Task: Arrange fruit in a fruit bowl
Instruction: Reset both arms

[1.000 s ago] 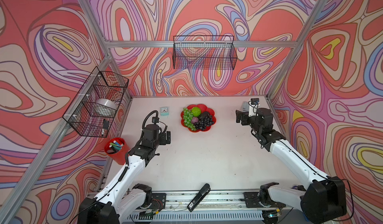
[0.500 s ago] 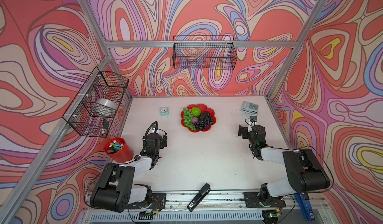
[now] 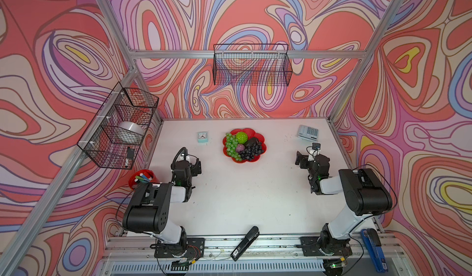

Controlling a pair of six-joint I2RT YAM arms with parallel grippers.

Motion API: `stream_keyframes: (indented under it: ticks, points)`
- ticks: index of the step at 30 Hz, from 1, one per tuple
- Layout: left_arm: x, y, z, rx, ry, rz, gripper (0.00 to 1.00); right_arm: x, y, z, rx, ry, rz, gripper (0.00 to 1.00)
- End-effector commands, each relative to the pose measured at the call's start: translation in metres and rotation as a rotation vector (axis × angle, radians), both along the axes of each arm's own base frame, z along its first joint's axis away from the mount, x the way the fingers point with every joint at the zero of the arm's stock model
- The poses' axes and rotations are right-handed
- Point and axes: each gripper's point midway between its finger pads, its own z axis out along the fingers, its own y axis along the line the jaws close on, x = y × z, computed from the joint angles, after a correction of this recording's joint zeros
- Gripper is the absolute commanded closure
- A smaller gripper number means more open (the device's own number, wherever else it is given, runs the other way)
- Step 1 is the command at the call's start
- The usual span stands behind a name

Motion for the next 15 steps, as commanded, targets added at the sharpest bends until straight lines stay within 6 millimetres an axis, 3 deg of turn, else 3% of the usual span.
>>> stream_keyframes:
  ticks: [1,15]
  points:
    - [0.0058,-0.0022,0.0135,-0.018,-0.058,-0.011,0.0,0.0033,0.0,0.007,0.013,-0.024,0.005,0.02]
    - [0.0079,-0.0029,0.0125,-0.018,-0.049,-0.016,0.0,0.0041,0.0004,0.0066,0.011,-0.02,0.01,0.02]
